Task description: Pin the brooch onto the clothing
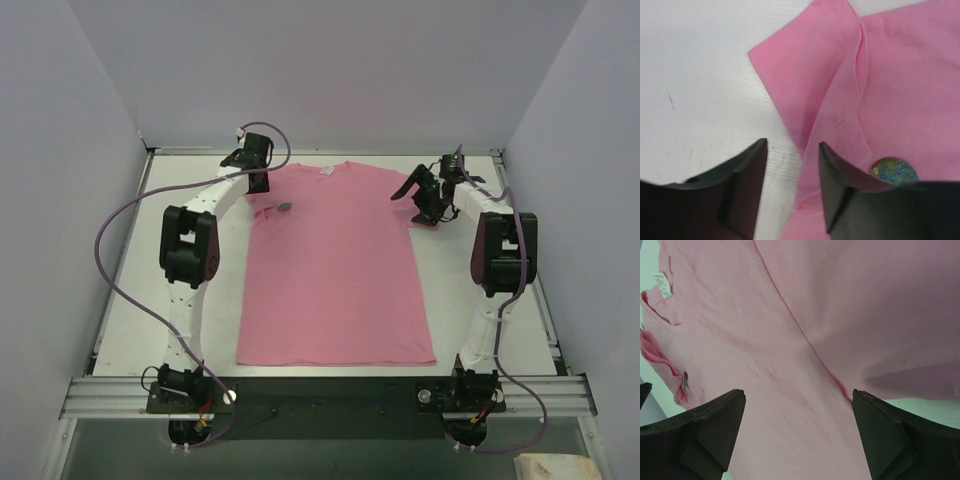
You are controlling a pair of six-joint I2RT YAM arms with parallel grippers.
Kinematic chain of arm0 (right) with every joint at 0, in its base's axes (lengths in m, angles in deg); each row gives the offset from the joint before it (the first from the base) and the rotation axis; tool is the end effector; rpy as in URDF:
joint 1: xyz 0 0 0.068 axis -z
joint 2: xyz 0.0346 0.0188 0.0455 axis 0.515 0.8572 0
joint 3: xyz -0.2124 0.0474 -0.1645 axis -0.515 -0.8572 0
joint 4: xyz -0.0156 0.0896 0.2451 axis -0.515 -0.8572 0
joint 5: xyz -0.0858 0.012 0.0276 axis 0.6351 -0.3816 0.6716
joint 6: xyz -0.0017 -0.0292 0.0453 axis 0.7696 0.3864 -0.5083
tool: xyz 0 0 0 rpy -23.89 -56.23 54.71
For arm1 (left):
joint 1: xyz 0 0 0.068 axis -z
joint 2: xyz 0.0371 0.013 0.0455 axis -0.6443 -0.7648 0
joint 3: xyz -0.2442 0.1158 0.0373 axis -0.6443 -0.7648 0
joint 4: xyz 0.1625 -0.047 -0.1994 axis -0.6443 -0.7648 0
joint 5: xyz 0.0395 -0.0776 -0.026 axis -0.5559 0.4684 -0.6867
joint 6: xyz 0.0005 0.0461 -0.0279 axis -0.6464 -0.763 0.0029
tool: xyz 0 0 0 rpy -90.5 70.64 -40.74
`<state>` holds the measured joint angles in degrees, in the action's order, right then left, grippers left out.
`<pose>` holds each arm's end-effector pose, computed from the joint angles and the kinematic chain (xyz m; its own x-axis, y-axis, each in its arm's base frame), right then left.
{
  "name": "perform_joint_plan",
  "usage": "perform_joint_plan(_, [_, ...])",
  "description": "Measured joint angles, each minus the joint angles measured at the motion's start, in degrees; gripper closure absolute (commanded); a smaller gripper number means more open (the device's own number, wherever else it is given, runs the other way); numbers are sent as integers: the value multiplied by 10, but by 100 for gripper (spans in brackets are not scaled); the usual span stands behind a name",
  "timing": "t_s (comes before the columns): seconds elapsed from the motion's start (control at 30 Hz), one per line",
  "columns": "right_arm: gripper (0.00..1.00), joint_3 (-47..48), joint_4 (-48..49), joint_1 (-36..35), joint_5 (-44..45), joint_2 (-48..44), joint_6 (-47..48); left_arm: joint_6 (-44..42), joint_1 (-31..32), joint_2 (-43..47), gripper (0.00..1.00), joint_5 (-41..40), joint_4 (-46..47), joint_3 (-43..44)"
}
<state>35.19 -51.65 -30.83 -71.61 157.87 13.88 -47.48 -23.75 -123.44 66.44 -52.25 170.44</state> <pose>0.4666 0.0137 0.1901 -0.7130 0.5853 -0.3860 0.1942 0.6939 0.6934 0.4954 -0.1308 0.2042 -0.7235 -0.0913 -0.6843 -0.2168 0.9711 0.0996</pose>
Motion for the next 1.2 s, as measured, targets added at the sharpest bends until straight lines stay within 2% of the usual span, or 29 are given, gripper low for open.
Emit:
perform_joint_plan(0.03, [8, 0, 0, -4, 0, 0, 0, -3, 0, 1, 24, 2, 3, 0])
perform_joint_plan(0.13, [8, 0, 1, -21, -1, 0, 0, -17, 10, 3, 22, -10, 0, 9])
perform_joint_plan(0.33, [8, -9, 2, -49, -9, -1, 0, -44, 57, -24, 30, -40, -17, 88])
perform_joint_plan(0.47, [8, -22, 4, -64, -11, -1, 0, -53, 80, -35, 36, -43, -19, 92])
perform_joint_plan(0.7, [8, -44, 20, -73, -18, -2, -4, -56, 79, -64, 38, -50, -31, 92])
perform_joint_plan(1.0, [8, -57, 37, -73, -28, -7, -5, -56, 75, -90, 46, -52, -33, 92])
perform_joint_plan(1.13, [8, -58, 38, -73, -29, -7, -6, -55, 75, -97, 61, -52, -33, 92])
perform_joint_plan(1.17, [9, -58, 39, -73, -30, -7, -6, -55, 75, -98, 71, -53, -33, 92])
perform_joint_plan(1.2, [9, -58, 39, -73, -30, -7, -6, -54, 75, -99, 76, -54, -33, 91])
